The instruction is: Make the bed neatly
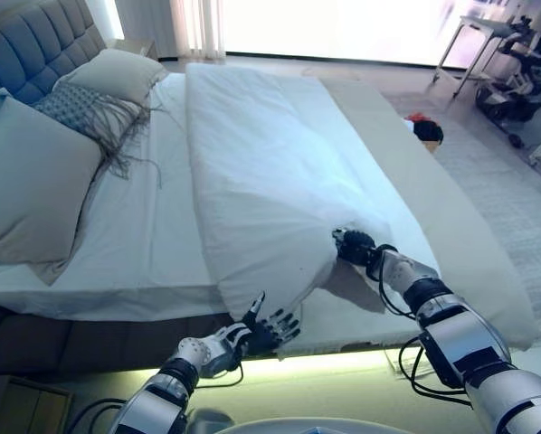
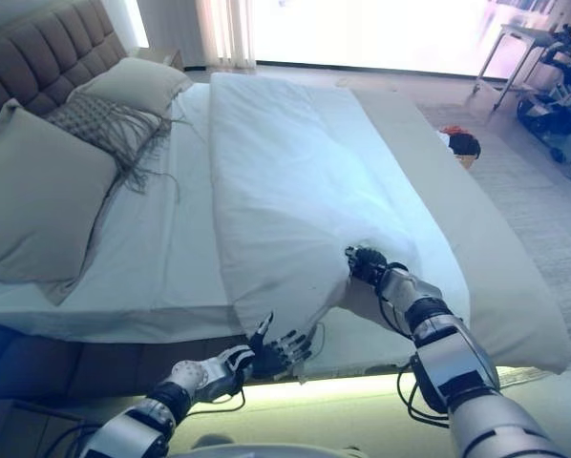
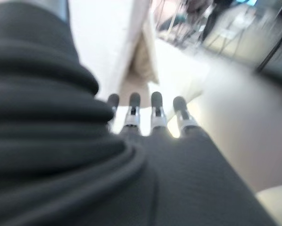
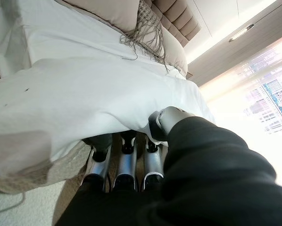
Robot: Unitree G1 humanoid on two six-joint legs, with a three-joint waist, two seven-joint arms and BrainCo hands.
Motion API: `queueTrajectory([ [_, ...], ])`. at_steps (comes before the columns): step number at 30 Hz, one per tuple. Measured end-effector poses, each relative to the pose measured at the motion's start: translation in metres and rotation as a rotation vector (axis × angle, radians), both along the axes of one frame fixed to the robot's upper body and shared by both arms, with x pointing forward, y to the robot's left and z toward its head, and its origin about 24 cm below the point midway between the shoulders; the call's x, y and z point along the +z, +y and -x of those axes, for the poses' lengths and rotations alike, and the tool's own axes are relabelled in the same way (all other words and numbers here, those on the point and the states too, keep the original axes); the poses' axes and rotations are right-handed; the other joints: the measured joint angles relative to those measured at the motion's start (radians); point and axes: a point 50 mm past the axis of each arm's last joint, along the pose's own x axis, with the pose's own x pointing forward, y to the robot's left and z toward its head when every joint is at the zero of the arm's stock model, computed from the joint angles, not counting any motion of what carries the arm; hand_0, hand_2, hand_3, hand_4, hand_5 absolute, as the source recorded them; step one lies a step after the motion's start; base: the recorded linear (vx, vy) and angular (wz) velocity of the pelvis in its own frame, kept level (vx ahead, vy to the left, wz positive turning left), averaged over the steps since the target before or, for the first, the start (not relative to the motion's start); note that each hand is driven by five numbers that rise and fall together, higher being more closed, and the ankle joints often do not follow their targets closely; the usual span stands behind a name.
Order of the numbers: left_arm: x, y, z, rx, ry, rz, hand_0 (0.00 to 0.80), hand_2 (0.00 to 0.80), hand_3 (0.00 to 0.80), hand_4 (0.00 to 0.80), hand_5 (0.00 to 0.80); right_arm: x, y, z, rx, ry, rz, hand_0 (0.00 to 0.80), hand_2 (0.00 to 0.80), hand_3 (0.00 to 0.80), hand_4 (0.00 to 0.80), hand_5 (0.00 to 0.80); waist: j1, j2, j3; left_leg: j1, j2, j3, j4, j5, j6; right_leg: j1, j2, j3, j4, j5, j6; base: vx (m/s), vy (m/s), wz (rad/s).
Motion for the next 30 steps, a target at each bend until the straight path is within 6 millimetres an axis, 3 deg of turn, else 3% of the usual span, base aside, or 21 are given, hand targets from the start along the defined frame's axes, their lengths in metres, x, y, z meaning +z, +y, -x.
queueTrajectory([
  [5, -0.007, -0.002, 0.017, 0.051, 0.135, 0.060, 0.000, 0.000, 0.000, 0.000, 0.000, -0.005, 0.016, 0.003, 0.016, 0.015, -0.021, 0.800, 0.800, 0.800, 0.800, 0.800, -0.001, -0.024, -0.013, 0.005, 0.020, 0.011, -0.011, 0.004, -0.007, -0.012, 0.021, 0.013, 0.001, -0.004, -0.007, -0.010, -0.158, -0.08],
  [13, -0.005, -0.015, 0.016, 0.104, 0.234, 0.109, 0.000, 0.000, 0.000, 0.000, 0.000, 0.003, 0.044, -0.001, 0.067, -0.027, -0.064, 0.800, 0.800, 0.800, 0.800, 0.800, -0.011, -0.069, -0.004, -0.007, 0.046, 0.040, -0.019, 0.010, -0.017, -0.055, 0.048, 0.040, 0.002, 0.000, -0.017, -0.045, -0.136, -0.12],
  [18, -0.003, -0.013, 0.003, 0.234, 0.220, 0.117, 0.000, 0.000, 0.000, 0.000, 0.000, 0.012, 0.067, -0.001, 0.138, -0.065, -0.092, 0.800, 0.800, 0.800, 0.800, 0.800, -0.054, -0.089, 0.005, -0.006, 0.052, 0.062, -0.019, 0.010, -0.017, -0.068, 0.056, 0.059, 0.001, 0.003, -0.022, -0.012, -0.082, -0.11],
  [26, 0.018, -0.019, -0.039, 0.365, 0.034, 0.119, 0.000, 0.000, 0.000, 0.000, 0.000, 0.016, 0.076, 0.001, 0.180, -0.073, -0.099, 0.800, 0.800, 0.800, 0.800, 0.800, -0.060, -0.093, 0.008, 0.029, 0.053, 0.113, -0.035, 0.010, -0.017, -0.077, 0.062, 0.102, 0.002, 0.004, -0.024, 0.041, -0.003, -0.15],
  [30, 0.024, -0.014, -0.054, 0.475, -0.056, 0.109, 0.000, 0.000, 0.000, 0.000, 0.000, 0.015, 0.080, 0.003, 0.193, -0.072, -0.109, 0.800, 0.800, 0.800, 0.800, 0.800, -0.087, -0.089, 0.013, 0.042, 0.053, 0.118, -0.038, 0.010, -0.017, -0.065, 0.063, 0.104, -0.001, 0.004, -0.024, 0.012, 0.005, -0.03],
])
